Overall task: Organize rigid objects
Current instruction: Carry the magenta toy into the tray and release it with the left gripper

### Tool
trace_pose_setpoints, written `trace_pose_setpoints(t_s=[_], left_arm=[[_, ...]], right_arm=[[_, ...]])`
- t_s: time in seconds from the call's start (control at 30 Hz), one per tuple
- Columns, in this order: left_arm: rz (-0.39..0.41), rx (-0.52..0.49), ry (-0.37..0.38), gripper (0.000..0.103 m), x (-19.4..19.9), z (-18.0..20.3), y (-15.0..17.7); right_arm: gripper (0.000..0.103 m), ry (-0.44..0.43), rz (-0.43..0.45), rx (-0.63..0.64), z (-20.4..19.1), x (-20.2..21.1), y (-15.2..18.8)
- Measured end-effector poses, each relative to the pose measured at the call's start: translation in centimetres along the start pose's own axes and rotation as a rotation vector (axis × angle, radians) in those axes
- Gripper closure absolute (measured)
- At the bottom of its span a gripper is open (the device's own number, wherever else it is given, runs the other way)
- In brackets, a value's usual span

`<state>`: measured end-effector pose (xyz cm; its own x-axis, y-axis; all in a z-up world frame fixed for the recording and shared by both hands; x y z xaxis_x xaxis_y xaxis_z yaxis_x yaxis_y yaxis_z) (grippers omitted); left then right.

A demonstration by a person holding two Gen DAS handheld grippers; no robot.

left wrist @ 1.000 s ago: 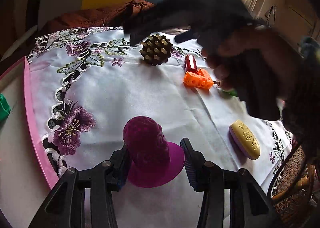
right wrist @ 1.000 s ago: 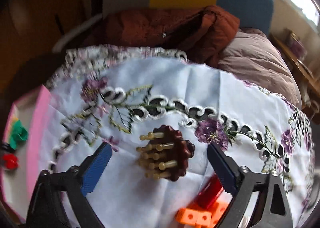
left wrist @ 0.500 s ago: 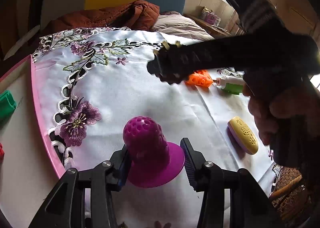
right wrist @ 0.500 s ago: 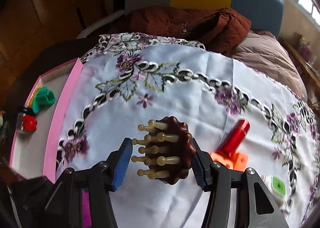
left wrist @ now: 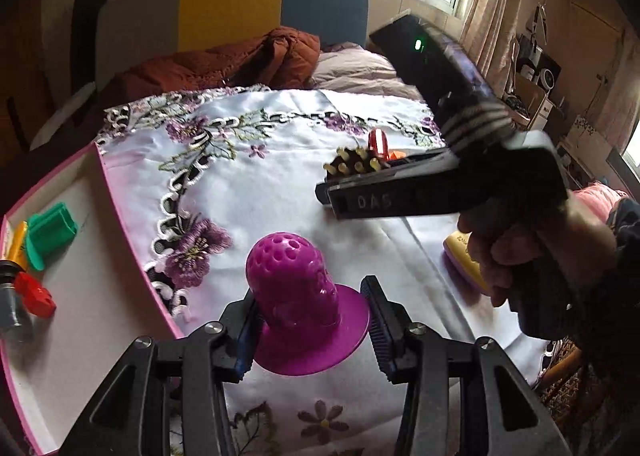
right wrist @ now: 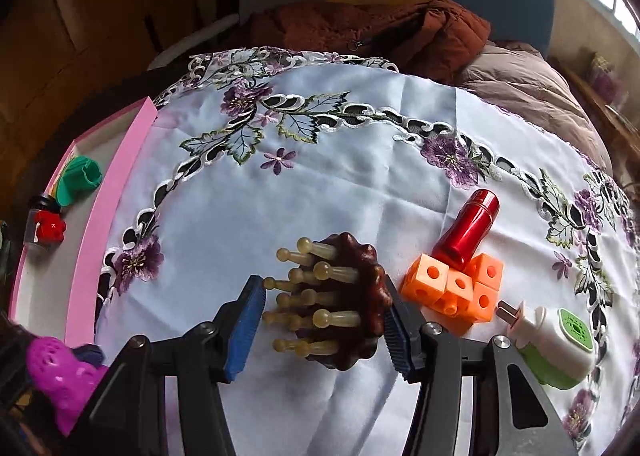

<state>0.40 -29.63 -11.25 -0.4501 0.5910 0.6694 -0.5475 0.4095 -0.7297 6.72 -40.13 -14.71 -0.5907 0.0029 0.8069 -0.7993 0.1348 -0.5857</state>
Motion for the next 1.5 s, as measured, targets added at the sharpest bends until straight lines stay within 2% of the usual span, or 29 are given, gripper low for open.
trace_pose_setpoints(t_s=[0.47,0.73,1.5], left_arm=[[0.091,0.051,-0.053,0.056,5.0,-2.6,-2.1],[0.107,0.100,-0.095,0.056,6.5,-5.0,-2.0],[0.064,0.205,-0.136,0.056,6.9,-10.0,0.6]], right_arm=[[0.046,0.067,0.013,0.109,-0.7,-0.2,0.3],[0.046,0.111,0.016,0.162,-0.9,-0.4,0.6],[0.046,0.135,0.023,0.205,-1.2,-0.4,0.5]])
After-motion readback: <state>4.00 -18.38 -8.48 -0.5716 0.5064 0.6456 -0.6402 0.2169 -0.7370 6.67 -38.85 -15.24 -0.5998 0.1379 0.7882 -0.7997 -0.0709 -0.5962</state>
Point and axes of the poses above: each gripper's, at about its wrist camera, not at the fingertips, and x roughly against the way its jaws point, z to its right, y to its underside, the point moved 10 cm from there along -x, roughly the way its jaws point, and after that the axes turned 6 degrees about z, right-handed, at the moved point
